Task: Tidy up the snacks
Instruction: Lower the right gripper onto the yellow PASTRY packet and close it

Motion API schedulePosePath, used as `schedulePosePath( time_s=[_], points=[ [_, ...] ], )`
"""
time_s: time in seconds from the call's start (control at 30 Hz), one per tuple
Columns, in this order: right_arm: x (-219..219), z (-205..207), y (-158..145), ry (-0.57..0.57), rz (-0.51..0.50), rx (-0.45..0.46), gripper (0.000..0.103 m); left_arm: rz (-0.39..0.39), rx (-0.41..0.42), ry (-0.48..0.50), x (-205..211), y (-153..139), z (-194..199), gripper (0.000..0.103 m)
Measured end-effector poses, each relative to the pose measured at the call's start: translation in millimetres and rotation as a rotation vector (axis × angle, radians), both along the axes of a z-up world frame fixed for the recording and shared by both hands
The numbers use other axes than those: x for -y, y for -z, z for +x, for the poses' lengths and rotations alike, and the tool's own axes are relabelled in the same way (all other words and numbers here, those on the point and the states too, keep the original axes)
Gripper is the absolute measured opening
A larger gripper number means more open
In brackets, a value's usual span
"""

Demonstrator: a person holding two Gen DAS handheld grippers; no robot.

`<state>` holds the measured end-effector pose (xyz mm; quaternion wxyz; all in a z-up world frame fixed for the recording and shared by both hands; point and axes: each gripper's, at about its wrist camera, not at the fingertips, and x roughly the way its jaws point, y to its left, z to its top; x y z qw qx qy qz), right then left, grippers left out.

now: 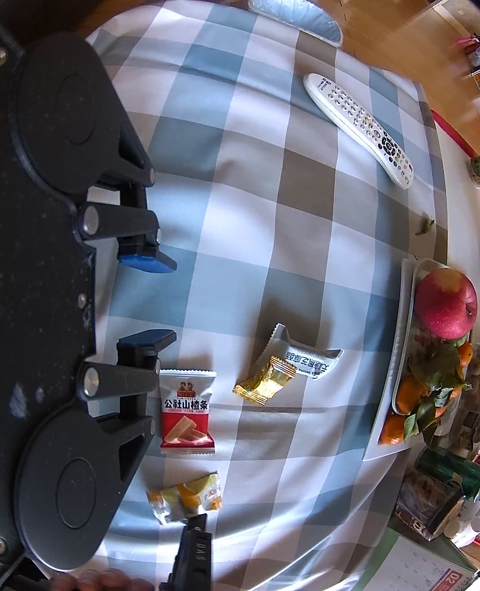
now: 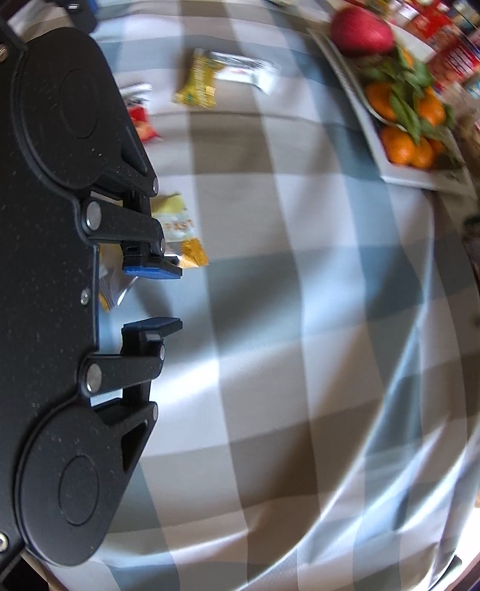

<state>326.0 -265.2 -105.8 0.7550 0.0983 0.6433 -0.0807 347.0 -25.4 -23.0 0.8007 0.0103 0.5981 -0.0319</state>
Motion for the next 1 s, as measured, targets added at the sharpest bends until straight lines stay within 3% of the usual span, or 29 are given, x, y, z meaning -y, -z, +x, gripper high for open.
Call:
schedulePosePath(
  time_s=[0.2,0.33,0.47,0.83,1.0],
  points=[
    [-5.1,-8.6,-14.2,-0.006,0.014,0.033,0.033,0.000,0.001,0.000,-1.5,-0.4,-1.3,0.036],
    [-3.6,-9.8,-28.3,0.006,0.113,0.071,0.033,0.004,0.006,-0.006,-2.5,-1.2,-0.7,0.036],
    [-11.9,-9.3,-23.4,-0.022,0.170,0.037,0.034,0.011,0.003,-0.009,-2.2,-0.1,-0.2,0.036],
    [-34.7,-12.1,-16.2,-0.127,0.031,0.043,0.036,0.022,0.004,-0.001,-0.1,1.6,-0.7,0.036],
    [-45.0,-14.1,-9.1,-0.171,-0.032,0.034,0.048,0.020,0.002,-0.007,-1.3,1.3,-0.9,0.036]
  ],
)
